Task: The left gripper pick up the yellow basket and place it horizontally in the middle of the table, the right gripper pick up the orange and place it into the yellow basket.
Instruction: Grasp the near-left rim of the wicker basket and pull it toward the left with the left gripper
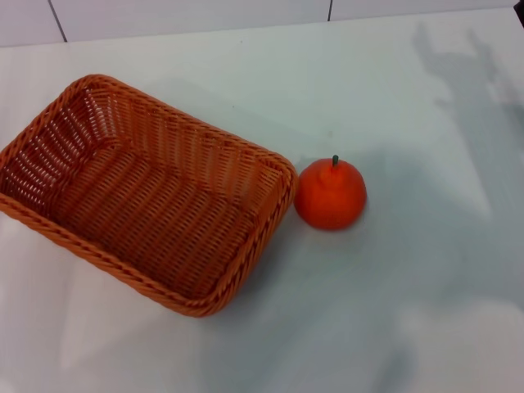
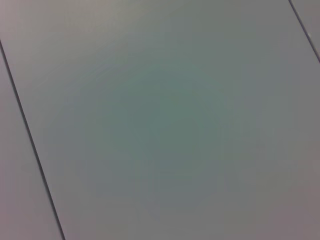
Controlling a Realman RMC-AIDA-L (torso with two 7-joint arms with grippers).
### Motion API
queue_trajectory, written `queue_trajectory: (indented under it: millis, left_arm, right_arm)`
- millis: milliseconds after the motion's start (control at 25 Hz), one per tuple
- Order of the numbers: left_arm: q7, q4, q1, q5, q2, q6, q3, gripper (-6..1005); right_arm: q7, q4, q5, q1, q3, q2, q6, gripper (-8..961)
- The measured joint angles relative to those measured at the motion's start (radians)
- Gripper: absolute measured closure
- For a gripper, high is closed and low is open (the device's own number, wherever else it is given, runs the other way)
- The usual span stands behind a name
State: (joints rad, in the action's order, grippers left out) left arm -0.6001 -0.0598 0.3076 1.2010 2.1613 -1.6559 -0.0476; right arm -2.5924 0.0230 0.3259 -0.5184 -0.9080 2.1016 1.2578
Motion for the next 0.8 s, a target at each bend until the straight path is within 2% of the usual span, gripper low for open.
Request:
queue_trajectory:
  millis: [800]
  left_arm:
    - [-0.023,-0.017,0.006,0.007,-0.004,0.013,0.015,297]
  right_arm:
    - [0.035,0.000,0.001,-0.017,0.000,0.000,-0.032,83]
